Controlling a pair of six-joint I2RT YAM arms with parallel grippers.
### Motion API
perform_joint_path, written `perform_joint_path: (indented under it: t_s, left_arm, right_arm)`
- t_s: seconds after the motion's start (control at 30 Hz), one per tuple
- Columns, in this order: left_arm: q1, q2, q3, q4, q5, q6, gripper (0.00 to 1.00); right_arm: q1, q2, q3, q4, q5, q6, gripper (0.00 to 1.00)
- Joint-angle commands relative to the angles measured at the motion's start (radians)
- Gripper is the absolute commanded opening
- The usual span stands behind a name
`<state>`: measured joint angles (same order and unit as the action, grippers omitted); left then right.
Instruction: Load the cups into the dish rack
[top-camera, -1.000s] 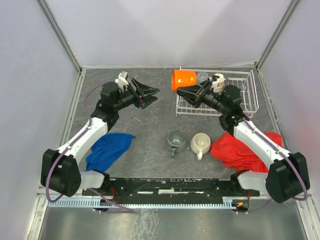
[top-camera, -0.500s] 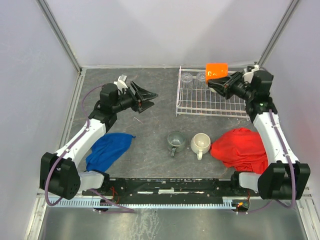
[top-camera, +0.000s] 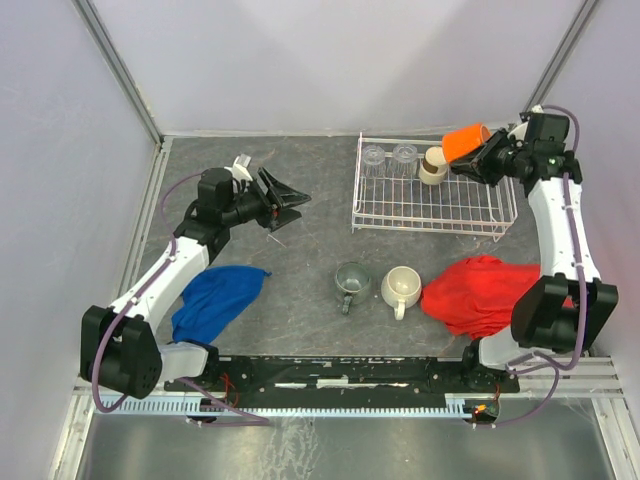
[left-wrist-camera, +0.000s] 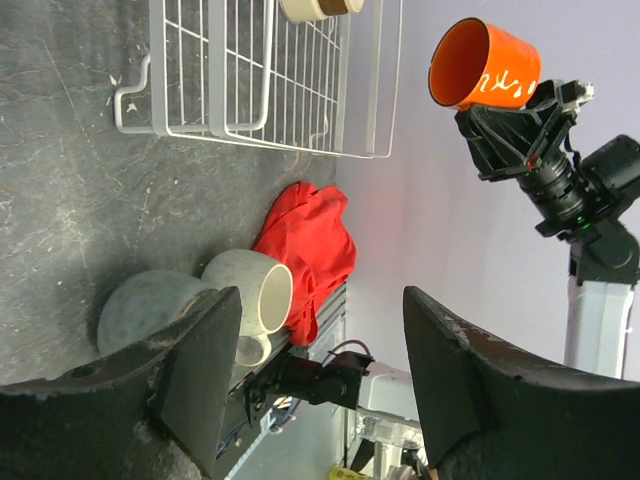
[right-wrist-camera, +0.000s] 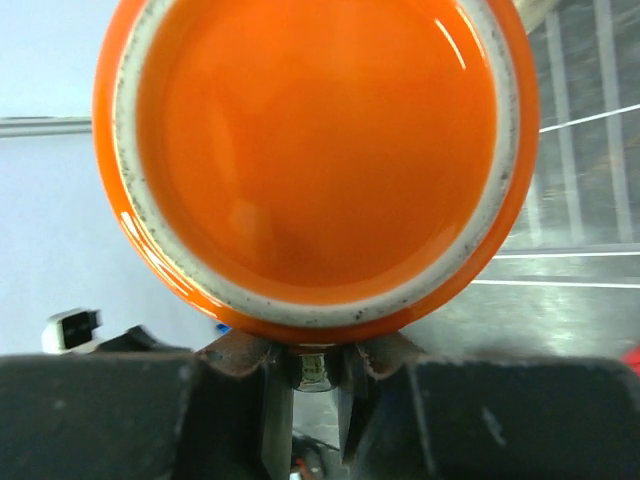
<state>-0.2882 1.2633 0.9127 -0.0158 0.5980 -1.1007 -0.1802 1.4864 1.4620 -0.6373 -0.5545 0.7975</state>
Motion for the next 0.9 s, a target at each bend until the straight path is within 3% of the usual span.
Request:
perform_joint_path:
  t_s: [0.0, 0.37, 0.87]
  left_arm:
    - [0.014, -0.025, 0.014, -0.006, 0.034, 0.077, 0.72]
    - [0.035, -0.003, 0.012, -0.009, 0.036, 0.089, 0.72]
    - [0.041, 0.038, 0.029, -0.047, -0.006, 0.109, 0.71]
  right_arm:
    - [-0.023, 0.037, 0.179, -0.112, 0.138, -0.228, 0.01]
    - [-0.028, 0.209, 0.384, -0.284, 0.426, -0.493, 0.01]
    - [-0.022, 0.499, 0.639, -0.343, 0.503, -0.663, 0.01]
